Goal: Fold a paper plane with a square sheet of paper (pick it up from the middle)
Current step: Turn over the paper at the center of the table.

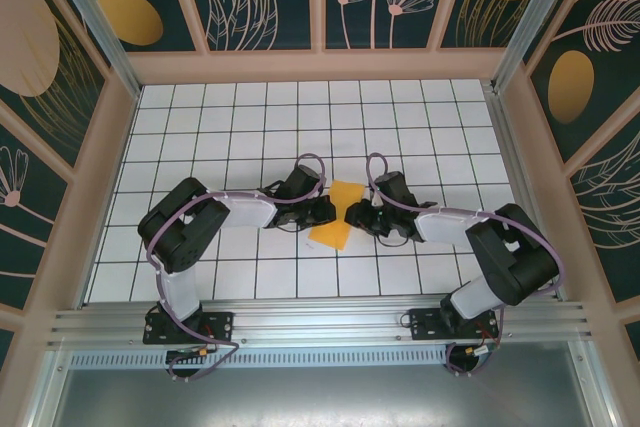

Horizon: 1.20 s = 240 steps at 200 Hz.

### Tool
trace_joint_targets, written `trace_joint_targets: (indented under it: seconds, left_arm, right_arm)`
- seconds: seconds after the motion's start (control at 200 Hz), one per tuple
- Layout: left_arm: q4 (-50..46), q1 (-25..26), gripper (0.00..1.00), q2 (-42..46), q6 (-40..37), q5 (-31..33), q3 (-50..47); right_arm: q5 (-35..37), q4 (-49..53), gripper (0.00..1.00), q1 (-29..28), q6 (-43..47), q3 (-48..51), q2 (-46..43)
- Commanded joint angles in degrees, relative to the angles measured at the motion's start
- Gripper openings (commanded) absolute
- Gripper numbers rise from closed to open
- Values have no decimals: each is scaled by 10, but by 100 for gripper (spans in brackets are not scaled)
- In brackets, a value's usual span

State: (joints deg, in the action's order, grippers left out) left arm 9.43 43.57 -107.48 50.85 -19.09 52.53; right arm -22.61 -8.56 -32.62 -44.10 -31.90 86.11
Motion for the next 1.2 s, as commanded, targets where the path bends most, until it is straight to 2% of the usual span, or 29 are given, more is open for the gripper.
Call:
trace_joint_targets:
  seconds: [0.0,0.3,0.605,0.941,1.071,1.196]
  left_arm:
    - [3,5,9,-10,3,-7,6]
    - [5,5,8,-12,8,-7,5]
    - [7,4,8,-10,12,-4,3]
    - [6,4,8,-8,16,1,1]
    - [6,5,7,-1,22,9,-1]
    - [6,4,7,9,26,13,-2]
  right_arm:
    - [-8,-18,34,-3,-9,-15,3]
    - [-10,-28,35,-2,-10,-5,13]
    - [0,-61,35,-3,-50,8,17]
    - [-36,-72,27,-9,-19,11,23]
    - [-32,-70,20,-10,-15,14,26]
    - [-27,-62,19,-11,-11,6,28]
